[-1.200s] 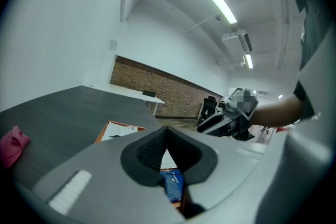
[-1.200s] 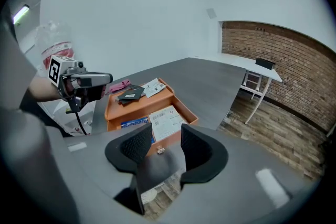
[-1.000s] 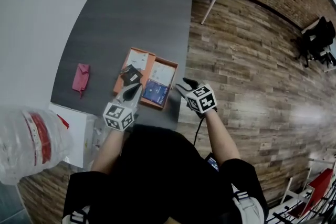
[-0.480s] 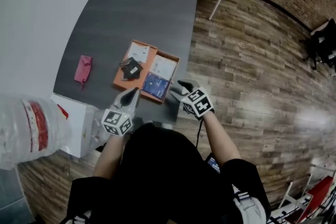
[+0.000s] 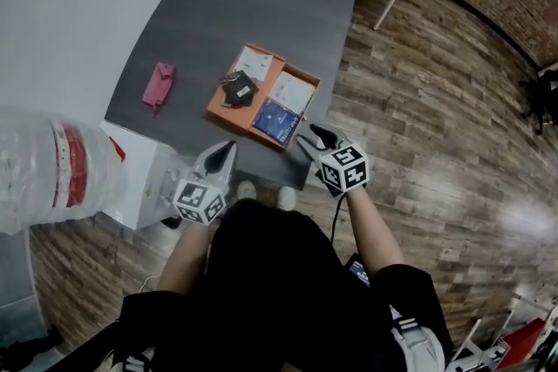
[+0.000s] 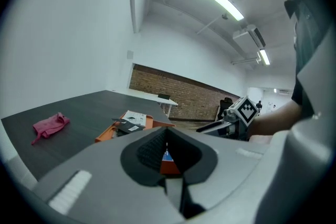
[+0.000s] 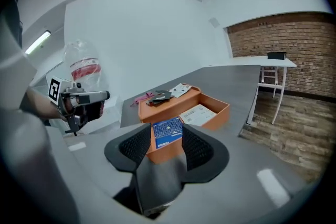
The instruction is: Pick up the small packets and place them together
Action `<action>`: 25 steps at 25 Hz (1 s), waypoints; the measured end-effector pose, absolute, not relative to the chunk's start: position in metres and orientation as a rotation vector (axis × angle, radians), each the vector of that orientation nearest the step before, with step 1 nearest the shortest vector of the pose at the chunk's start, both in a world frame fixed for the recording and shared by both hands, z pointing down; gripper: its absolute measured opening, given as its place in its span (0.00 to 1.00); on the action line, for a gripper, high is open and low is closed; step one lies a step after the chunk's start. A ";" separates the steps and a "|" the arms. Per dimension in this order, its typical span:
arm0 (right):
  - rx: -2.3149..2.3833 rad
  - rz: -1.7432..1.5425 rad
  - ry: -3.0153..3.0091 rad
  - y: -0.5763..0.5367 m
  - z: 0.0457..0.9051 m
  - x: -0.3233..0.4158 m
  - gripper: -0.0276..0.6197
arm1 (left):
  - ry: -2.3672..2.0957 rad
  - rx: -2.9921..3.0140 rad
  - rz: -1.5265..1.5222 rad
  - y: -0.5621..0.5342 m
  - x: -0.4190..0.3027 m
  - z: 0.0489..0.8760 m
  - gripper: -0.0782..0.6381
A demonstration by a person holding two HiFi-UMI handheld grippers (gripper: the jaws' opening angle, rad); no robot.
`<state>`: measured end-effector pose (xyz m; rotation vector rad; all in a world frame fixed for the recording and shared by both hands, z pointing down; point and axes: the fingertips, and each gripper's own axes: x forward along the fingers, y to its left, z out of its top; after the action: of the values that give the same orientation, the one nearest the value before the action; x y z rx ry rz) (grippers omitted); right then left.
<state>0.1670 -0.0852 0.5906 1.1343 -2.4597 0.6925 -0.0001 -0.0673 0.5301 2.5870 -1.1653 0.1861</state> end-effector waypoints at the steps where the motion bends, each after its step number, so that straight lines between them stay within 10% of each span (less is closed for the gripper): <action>1: 1.141 0.698 -2.466 -0.081 0.590 0.166 0.33 | -1.166 2.593 0.183 -0.065 -0.002 0.529 0.11; 25: 1.672 0.470 -2.486 0.043 0.520 0.127 0.05 | -0.970 2.881 -0.040 0.021 -0.079 0.451 0.11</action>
<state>0.1274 0.0427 0.5204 1.6718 -2.4861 0.4701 -0.0787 0.0213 0.4513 2.8809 -0.9701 -0.0403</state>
